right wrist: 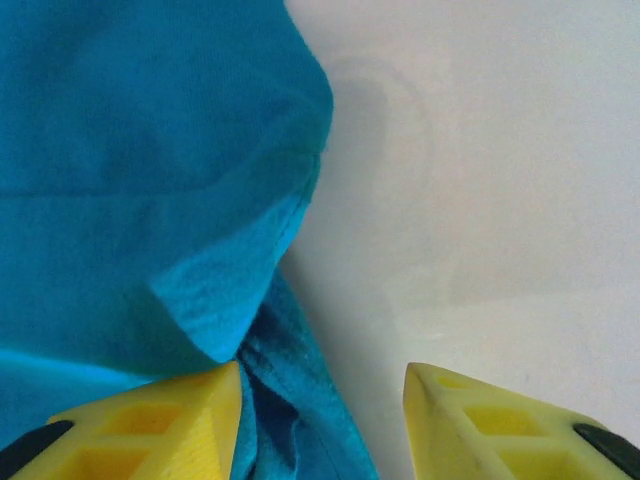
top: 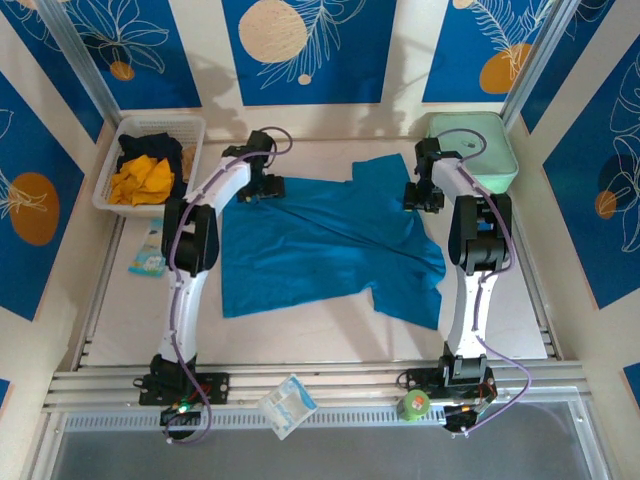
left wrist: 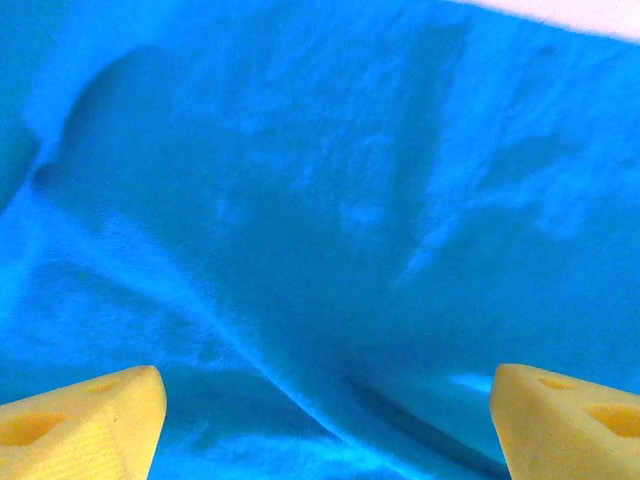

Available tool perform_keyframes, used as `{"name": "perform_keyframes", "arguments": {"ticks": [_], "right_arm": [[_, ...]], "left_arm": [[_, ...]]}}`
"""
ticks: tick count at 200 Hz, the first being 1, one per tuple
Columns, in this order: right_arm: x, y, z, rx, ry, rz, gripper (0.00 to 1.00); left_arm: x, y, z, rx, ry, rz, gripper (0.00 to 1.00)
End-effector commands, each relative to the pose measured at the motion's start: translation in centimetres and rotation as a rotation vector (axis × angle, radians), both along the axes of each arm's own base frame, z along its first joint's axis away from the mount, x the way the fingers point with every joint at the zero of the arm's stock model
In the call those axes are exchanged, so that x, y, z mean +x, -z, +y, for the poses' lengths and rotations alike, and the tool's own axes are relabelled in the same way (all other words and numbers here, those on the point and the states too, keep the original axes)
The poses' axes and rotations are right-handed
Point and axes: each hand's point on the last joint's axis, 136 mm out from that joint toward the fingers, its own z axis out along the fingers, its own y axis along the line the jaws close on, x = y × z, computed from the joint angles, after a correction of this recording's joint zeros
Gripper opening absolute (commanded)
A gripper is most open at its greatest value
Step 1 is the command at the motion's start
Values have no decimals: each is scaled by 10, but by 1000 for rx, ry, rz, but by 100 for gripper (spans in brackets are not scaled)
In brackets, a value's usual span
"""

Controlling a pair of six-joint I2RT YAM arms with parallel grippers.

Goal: Fold and stack the t-shirts

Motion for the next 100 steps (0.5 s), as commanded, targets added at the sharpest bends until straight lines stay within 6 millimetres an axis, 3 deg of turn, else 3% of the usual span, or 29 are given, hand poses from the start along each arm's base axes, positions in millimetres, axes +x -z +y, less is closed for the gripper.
{"name": "perform_keyframes", "arguments": {"ticks": [1, 62, 76, 87, 100], "right_arm": [[4, 2, -3, 2, -13, 17, 44], [-1, 20, 1, 32, -3, 53, 30], [-1, 24, 1, 30, 0, 63, 20], [-1, 26, -2, 18, 13, 73, 0], [-2, 27, -6, 7, 31, 80, 0]], "left_arm": [[-5, 17, 2, 35, 13, 43, 84], [-5, 33, 8, 69, 0, 67, 84], [-4, 39, 11, 82, -5, 77, 82], [-4, 43, 12, 90, -7, 85, 79], [-4, 49, 14, 100, -11, 98, 76]]}}
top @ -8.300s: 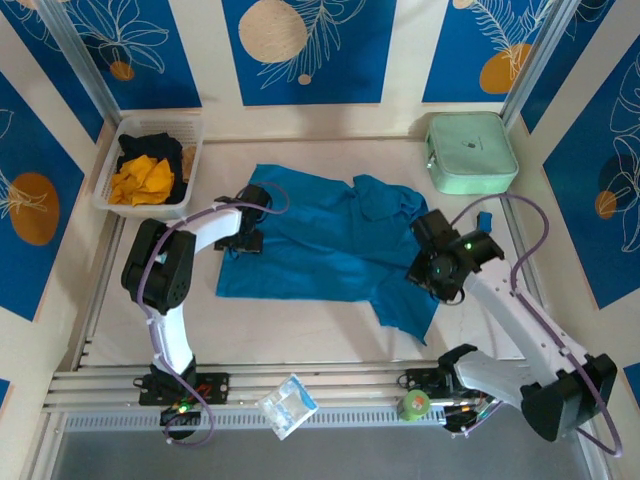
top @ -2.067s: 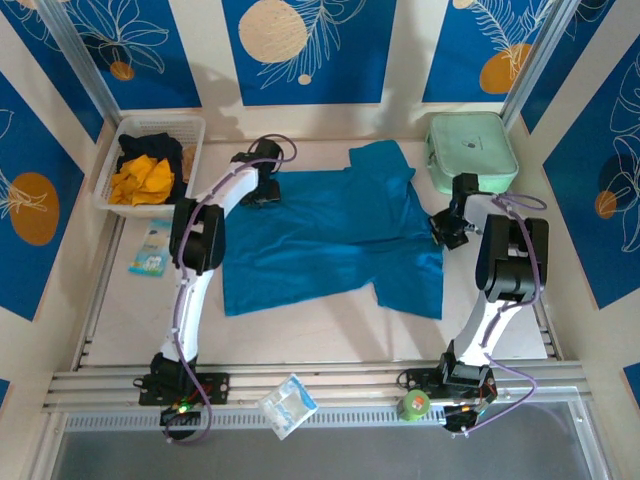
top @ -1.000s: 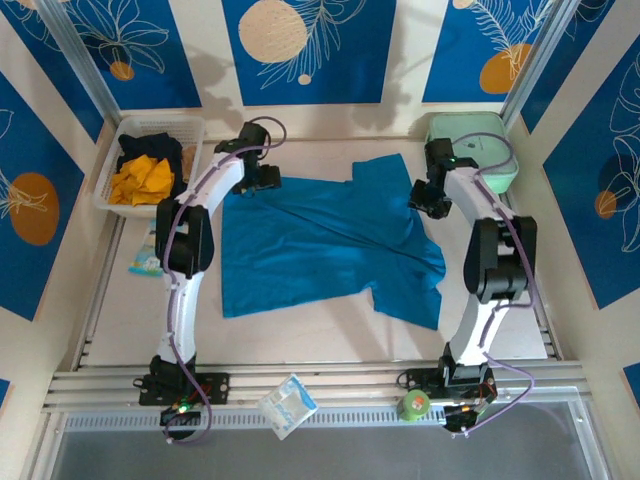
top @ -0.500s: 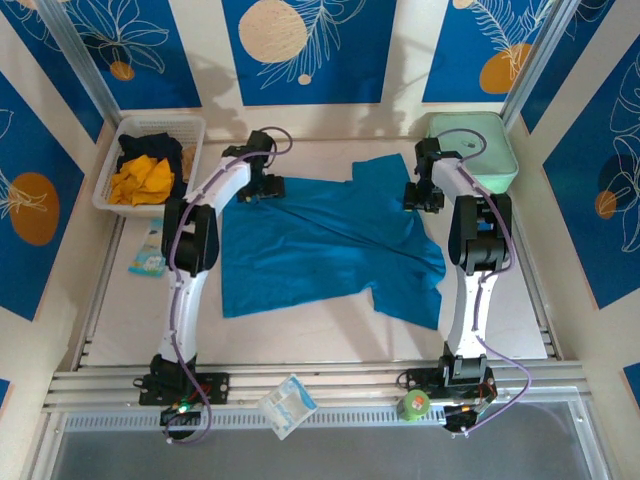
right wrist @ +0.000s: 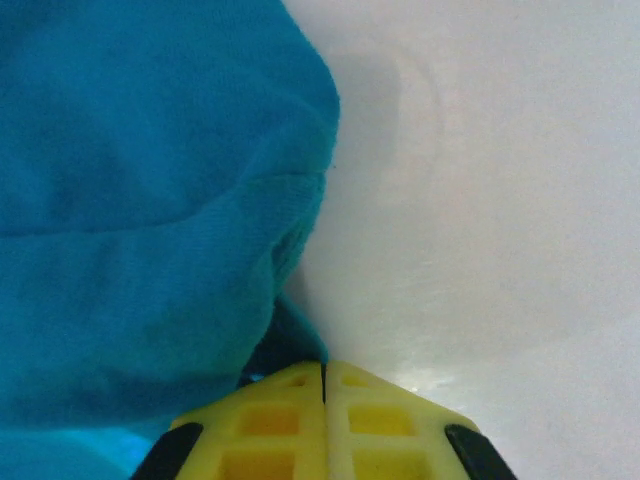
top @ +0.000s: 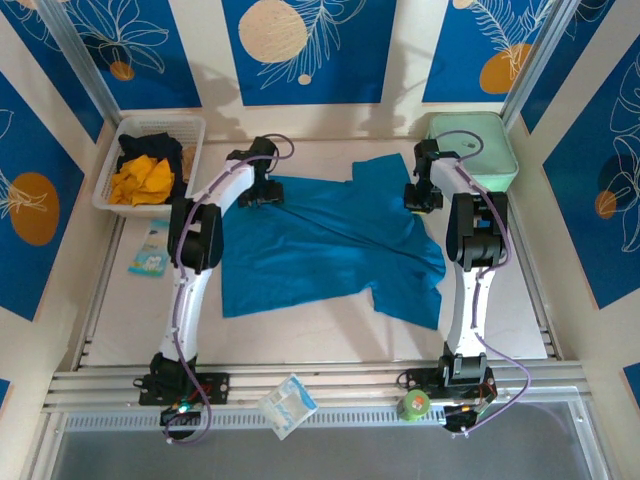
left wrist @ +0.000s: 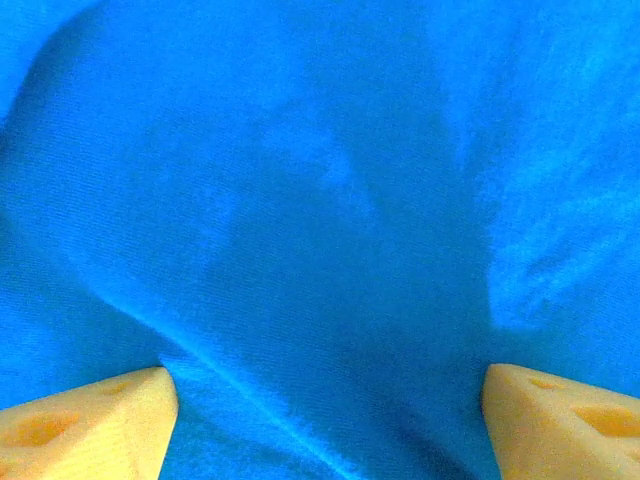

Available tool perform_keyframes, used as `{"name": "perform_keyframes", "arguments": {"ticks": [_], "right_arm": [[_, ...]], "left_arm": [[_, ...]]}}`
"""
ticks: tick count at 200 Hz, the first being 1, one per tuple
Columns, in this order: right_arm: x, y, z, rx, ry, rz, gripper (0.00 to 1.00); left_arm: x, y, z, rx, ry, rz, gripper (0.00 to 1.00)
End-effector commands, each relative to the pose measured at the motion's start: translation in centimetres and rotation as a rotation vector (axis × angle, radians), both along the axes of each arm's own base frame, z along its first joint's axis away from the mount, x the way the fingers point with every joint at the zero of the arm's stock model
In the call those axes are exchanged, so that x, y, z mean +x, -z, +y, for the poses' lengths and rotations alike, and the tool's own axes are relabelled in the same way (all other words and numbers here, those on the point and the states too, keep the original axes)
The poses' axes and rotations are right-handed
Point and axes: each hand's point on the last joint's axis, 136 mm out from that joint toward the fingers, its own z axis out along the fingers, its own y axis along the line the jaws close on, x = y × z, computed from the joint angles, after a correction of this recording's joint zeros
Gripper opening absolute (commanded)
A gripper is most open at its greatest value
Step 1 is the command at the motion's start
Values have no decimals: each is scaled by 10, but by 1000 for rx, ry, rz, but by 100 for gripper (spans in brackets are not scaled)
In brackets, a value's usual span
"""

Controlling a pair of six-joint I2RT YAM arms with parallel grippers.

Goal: Fold and stack the t-shirts

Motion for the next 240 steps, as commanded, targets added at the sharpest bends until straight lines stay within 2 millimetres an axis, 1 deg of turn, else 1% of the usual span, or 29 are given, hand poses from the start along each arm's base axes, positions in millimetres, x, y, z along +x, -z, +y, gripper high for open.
{"name": "perform_keyframes", "arguments": {"ticks": [1, 18, 32, 54, 74, 87, 106, 121, 136, 144, 160, 170, 183, 197, 209, 221, 231, 240], "right_arm": [[-5, 10, -4, 3, 32, 46, 0], [-10, 7, -9, -1, 66, 44, 0], [-17, 0, -19, -46, 119, 37, 0], [-36, -22, -43, -151, 247, 8, 0], [-56, -40, -58, -220, 368, -25, 0], [-64, -47, -61, -240, 415, -44, 0], [-68, -45, -60, -232, 444, -35, 0], [-61, -40, -54, -199, 424, -30, 0], [-53, -40, -49, -180, 391, -29, 15], [-50, -46, -48, -183, 381, -32, 20], [-47, -60, -48, -193, 373, -44, 28], [-42, -71, -44, -176, 355, -75, 36], [-32, -83, -30, -122, 301, -123, 42], [-18, -93, -9, -51, 224, -162, 50], [-4, -95, 6, 9, 171, -170, 52], [9, -90, 14, 39, 138, -155, 51], [20, -83, 17, 45, 119, -142, 48], [30, -76, 19, 49, 102, -125, 40]], "left_arm": [[-8, 26, 8, 49, -4, 68, 76], [-9, 32, 9, 53, -8, 79, 74], [-11, 35, 10, 58, -10, 86, 70], [-13, 37, 13, 71, -18, 92, 64], [-15, 36, 16, 81, -29, 94, 62], [-17, 38, 16, 77, -35, 98, 61], [-19, 38, 13, 60, -37, 99, 60], [-20, 38, 10, 37, -31, 99, 60], [-19, 36, 6, 20, -21, 97, 62], [-20, 33, 6, 22, -17, 96, 64], [-22, 27, 8, 35, -17, 94, 65], [-24, 20, 8, 38, -17, 92, 65], [-26, 11, 6, 33, -12, 78, 68], [-26, -3, 0, 16, -1, 53, 72], [-26, -16, -7, 2, 15, 29, 75], [-25, -32, -13, -8, 30, 2, 78], [-24, -44, -18, -13, 42, -18, 80], [-25, -55, -22, -18, 53, -36, 82]]}}
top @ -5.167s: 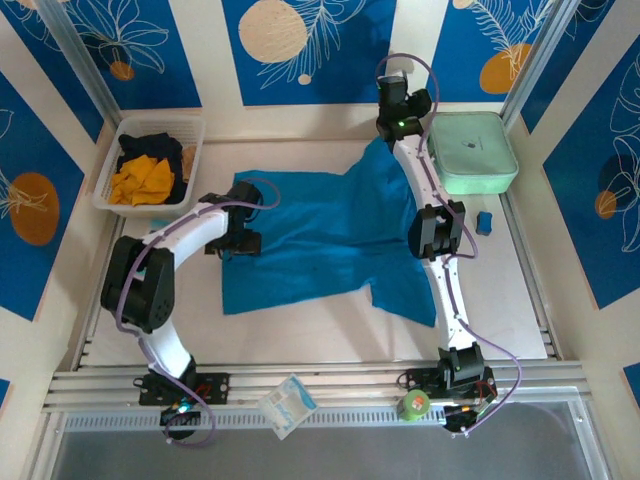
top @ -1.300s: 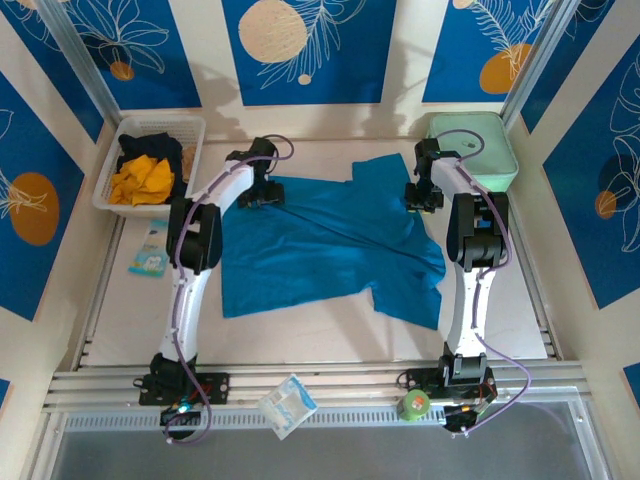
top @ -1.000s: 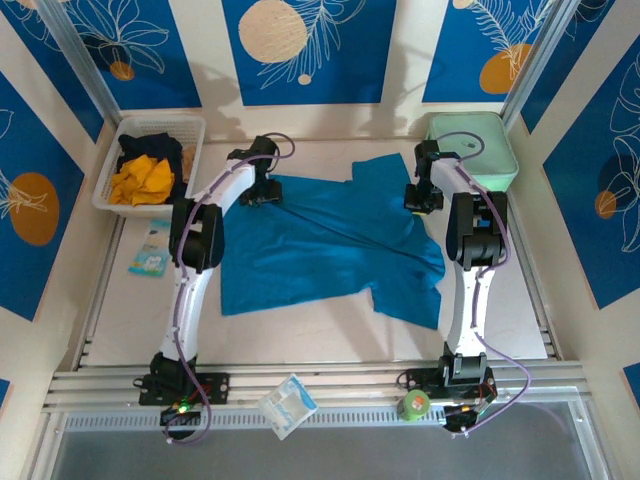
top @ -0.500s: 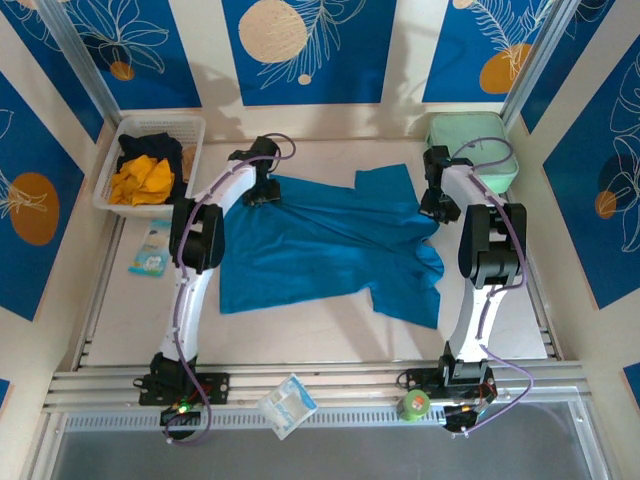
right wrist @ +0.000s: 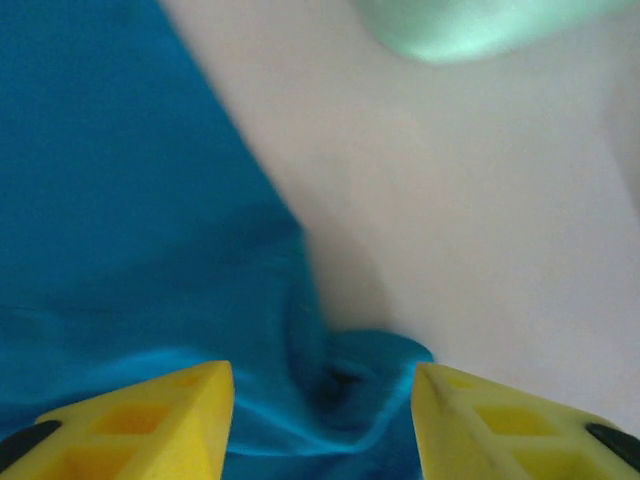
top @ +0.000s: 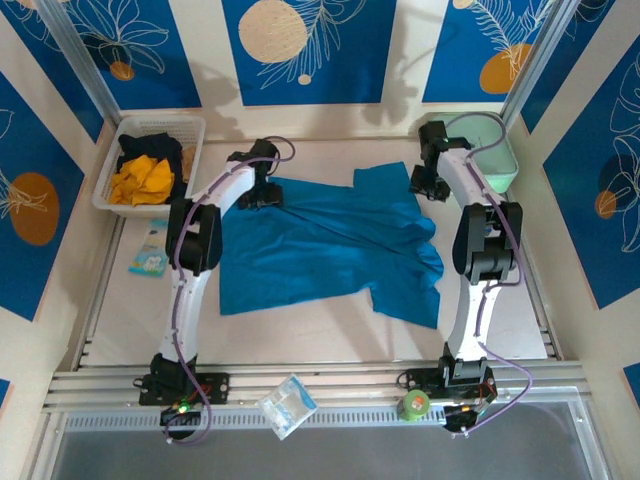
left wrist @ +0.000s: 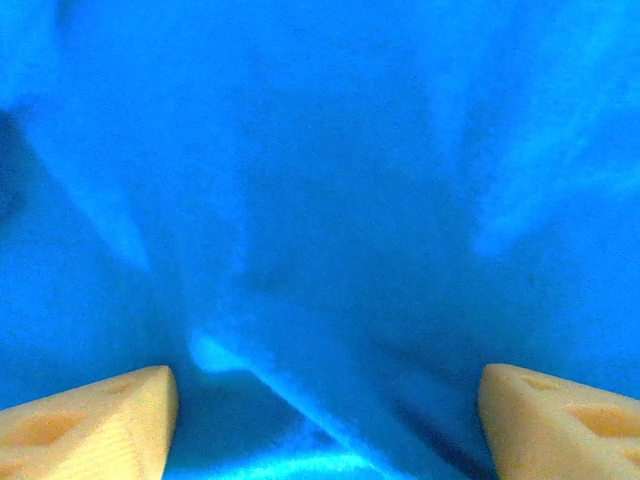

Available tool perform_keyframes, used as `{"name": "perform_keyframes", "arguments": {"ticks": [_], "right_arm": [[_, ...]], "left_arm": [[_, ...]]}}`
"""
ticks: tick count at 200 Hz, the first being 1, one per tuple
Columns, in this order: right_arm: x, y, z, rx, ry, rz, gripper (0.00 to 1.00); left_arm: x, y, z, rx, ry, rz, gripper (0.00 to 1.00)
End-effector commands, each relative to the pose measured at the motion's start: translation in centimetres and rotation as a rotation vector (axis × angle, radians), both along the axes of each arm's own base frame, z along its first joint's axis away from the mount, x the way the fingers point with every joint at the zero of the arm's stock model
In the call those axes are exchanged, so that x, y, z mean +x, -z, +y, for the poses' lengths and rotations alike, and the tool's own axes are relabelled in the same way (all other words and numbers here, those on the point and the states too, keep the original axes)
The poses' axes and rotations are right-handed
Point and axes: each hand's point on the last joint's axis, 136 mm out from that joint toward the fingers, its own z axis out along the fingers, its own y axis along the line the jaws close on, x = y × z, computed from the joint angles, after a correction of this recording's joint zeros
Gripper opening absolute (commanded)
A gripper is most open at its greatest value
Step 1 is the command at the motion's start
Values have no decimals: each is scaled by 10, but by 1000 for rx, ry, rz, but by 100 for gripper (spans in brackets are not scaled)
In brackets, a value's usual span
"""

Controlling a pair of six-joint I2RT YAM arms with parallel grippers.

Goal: Fold and stack the t-shirts

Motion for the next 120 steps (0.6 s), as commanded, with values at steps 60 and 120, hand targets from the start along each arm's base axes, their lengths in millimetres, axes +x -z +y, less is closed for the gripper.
{"name": "perform_keyframes", "arguments": {"ticks": [60, 120], "right_arm": [[46, 74, 37, 126, -148, 175, 0], [30, 94, 45, 102, -139, 233, 0]], "left_arm": [[-22, -115, -36, -43, 134, -154, 94], [-99, -139, -73, -51, 313, -131, 95]]}}
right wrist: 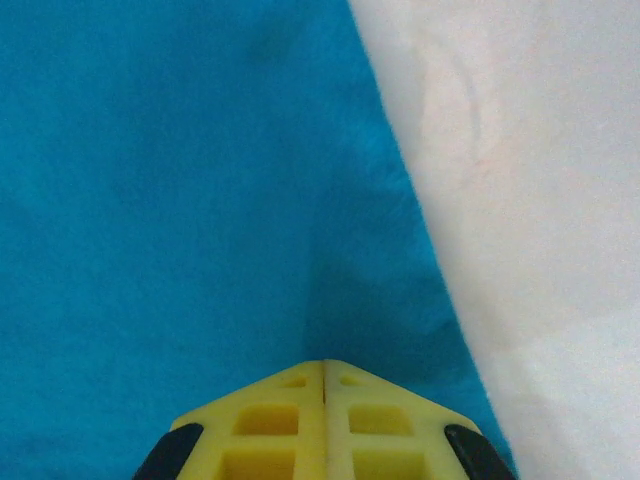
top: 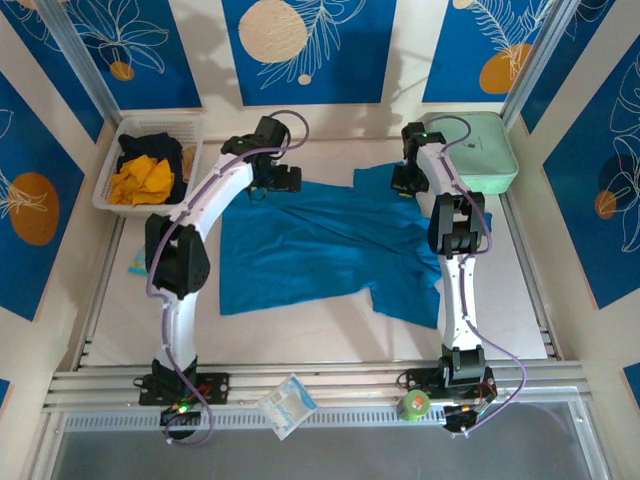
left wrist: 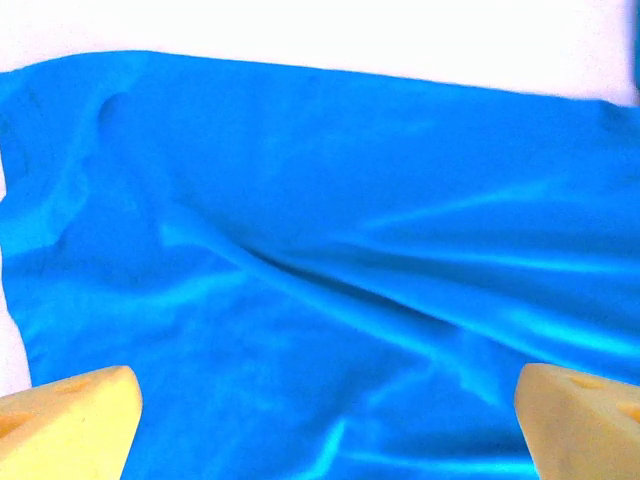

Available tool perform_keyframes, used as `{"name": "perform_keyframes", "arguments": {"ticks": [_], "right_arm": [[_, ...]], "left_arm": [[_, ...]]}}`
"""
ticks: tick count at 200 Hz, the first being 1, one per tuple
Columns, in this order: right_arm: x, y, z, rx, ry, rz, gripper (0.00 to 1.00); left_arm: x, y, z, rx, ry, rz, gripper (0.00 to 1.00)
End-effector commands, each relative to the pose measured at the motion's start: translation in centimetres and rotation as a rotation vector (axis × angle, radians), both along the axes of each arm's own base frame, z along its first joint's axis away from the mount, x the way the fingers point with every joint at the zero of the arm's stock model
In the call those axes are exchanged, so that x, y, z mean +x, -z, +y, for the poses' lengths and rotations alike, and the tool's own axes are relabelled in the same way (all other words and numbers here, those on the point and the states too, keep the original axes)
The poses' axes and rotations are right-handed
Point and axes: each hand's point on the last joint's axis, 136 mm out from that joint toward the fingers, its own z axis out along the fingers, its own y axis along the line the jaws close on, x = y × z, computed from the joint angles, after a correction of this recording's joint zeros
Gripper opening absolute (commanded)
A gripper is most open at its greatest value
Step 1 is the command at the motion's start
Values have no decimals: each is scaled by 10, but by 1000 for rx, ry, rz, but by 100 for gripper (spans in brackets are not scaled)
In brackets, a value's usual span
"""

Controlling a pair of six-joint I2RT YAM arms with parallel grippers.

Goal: Fold and stack the t-shirts

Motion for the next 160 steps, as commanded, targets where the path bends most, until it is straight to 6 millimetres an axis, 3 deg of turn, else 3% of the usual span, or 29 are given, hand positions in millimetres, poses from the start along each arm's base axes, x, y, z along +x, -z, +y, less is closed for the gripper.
{"name": "perform_keyframes", "arguments": {"ticks": [1, 39, 73, 108, 160], "right_arm": [[-17, 4, 8, 4, -5, 64, 0], [-19, 14, 5, -9, 18, 98, 0], [-14, 23, 5, 8, 32, 106, 0], [1, 29, 6, 33, 39, 80, 0], [47, 5, -13, 138, 116, -92, 0]], "left_arm": [[-50, 2, -20, 23, 118, 62, 95], [-126, 52, -52, -22, 234, 185, 93], [-165, 115, -66, -34, 238, 296, 91], [-178, 172, -36, 87, 128, 364, 90], [-208, 203, 12, 238, 83, 449, 90]]}}
